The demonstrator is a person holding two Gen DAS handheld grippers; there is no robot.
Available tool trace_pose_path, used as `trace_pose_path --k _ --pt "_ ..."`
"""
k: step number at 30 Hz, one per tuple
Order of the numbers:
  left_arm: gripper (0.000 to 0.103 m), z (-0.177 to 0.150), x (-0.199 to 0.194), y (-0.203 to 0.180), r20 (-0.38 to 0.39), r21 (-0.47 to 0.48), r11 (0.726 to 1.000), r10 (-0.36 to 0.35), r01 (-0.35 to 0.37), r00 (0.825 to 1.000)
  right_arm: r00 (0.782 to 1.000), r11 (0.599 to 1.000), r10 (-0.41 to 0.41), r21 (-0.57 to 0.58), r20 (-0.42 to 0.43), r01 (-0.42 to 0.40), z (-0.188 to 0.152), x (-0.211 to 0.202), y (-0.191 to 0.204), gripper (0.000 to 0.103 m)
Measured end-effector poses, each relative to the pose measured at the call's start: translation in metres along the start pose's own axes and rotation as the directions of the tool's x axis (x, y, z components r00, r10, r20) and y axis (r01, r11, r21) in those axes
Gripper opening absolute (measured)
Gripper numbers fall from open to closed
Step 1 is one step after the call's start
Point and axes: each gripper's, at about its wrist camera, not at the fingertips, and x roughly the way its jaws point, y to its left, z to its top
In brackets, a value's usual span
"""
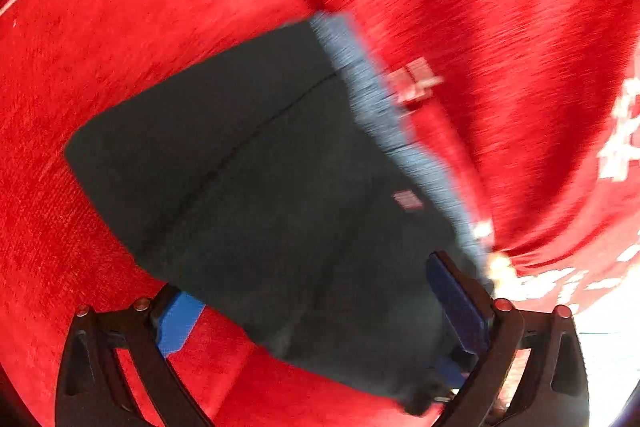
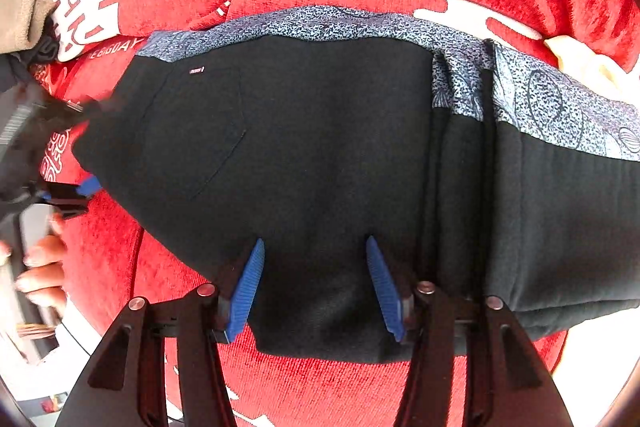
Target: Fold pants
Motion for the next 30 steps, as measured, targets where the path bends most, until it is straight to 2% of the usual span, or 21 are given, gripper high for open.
trace_pose_path --k 1,2,3,4,6,7,8,9,10,11,12,14,15,17,18,19,24,27,28,29,30 --pt "0.093 0.000 -0.002 -0.003 0.016 -0.001 1.000 0.006 -0.006 1.000 1.000 1.000 0.003 -0.004 0.002 -0.003 0.000 0.000 0.000 0.059" --pt "0.075 -0.001 -0.004 -0.010 0.041 0.012 0.998 0.061 -0.062 0.997 1.000 1.000 0.005 -0.005 0.002 -0.005 0.000 -0.001 0.001 0.059" --pt "0.060 -0.002 -0.003 -0.017 0.051 0.050 0.987 0.148 -0.150 0.988 1.000 1.000 0.007 -0.006 -0.001 -0.007 0.001 -0.002 0.001 0.059" --pt "0.037 -0.002 0.000 -0.022 0.063 0.092 0.965 0.238 -0.244 0.969 1.000 1.000 0.010 -0.004 -0.018 -0.010 0.004 -0.005 0.001 0.059" --pt "0.033 -0.007 0.000 -0.037 0.106 0.181 0.935 0.289 -0.305 0.951 0.999 0.999 0.033 0.011 -0.038 -0.033 0.011 -0.014 0.000 0.060" --pt "0.031 -0.011 -0.001 -0.048 0.144 0.246 0.905 0.320 -0.347 0.936 0.998 0.998 0.065 0.025 -0.022 -0.064 0.018 -0.027 -0.002 0.060" --pt "0.030 -0.020 -0.002 -0.066 0.213 0.345 0.843 0.358 -0.413 0.909 0.997 0.996 0.082 0.027 -0.008 -0.082 0.024 -0.036 -0.002 0.060" --pt "0.030 -0.032 -0.002 -0.083 0.291 0.434 0.767 0.378 -0.473 0.879 0.994 0.994 0.109 0.028 0.006 -0.109 0.033 -0.047 -0.002 0.062" --pt "0.030 -0.042 -0.001 -0.095 0.347 0.492 0.702 0.385 -0.515 0.855 0.987 0.987 0.160 0.029 0.009 -0.160 0.049 -0.060 -0.001 0.072" --pt "0.030 -0.054 0.002 -0.106 0.405 0.551 0.622 0.383 -0.556 0.830 0.979 0.978 0.205 0.031 0.003 -0.205 0.062 -0.067 0.001 0.082" --pt "0.030 -0.064 0.005 -0.114 0.450 0.594 0.551 0.377 -0.587 0.809 0.971 0.970 0.240 0.032 -0.004 -0.240 0.074 -0.071 0.005 0.083" --pt "0.030 -0.072 0.009 -0.120 0.491 0.633 0.472 0.369 -0.614 0.789 0.945 0.946 0.323 0.012 -0.046 -0.323 0.108 -0.078 0.021 0.083" --pt "0.030 -0.074 0.009 -0.120 0.498 0.641 0.456 0.365 -0.617 0.787 0.931 0.934 0.355 -0.005 -0.084 -0.356 0.124 -0.076 0.032 0.083" --pt "0.030 -0.073 0.007 -0.119 0.499 0.647 0.447 0.365 -0.618 0.786 0.897 0.910 0.404 -0.022 -0.181 -0.414 0.153 -0.062 0.062 0.083" --pt "0.030 -0.073 0.006 -0.117 0.498 0.649 0.444 0.367 -0.618 0.786 0.872 0.897 0.422 -0.027 -0.248 -0.442 0.166 -0.048 0.081 0.083" --pt "0.030 -0.071 0.006 -0.117 0.497 0.650 0.442 0.368 -0.618 0.786 0.858 0.890 0.423 -0.044 -0.291 -0.453 0.173 -0.038 0.100 0.083" --pt "0.030 -0.077 0.003 -0.112 0.506 0.662 0.417 0.364 -0.622 0.782 0.835 0.882 0.337 -0.166 -0.436 -0.442 0.182 0.009 0.169 0.083" --pt "0.030 -0.078 0.002 -0.111 0.509 0.661 0.414 0.365 -0.626 0.780 0.842 0.909 0.208 -0.219 -0.497 -0.354 0.181 0.038 0.185 0.079" --pt "0.030 -0.078 0.002 -0.112 0.507 0.661 0.415 0.367 -0.625 0.780 0.842 0.918 0.186 -0.216 -0.506 -0.332 0.179 0.046 0.183 0.041" --pt "0.030 -0.078 0.002 -0.114 0.495 0.664 0.419 0.376 -0.620 0.783 0.839 0.922 0.203 -0.191 -0.504 -0.338 0.178 0.046 0.178 0.019" --pt "0.030 -0.080 -0.001 -0.117 0.495 0.664 0.422 0.370 -0.617 0.786 0.850 0.927 0.211 -0.177 -0.483 -0.331 0.177 0.042 0.170 0.019"
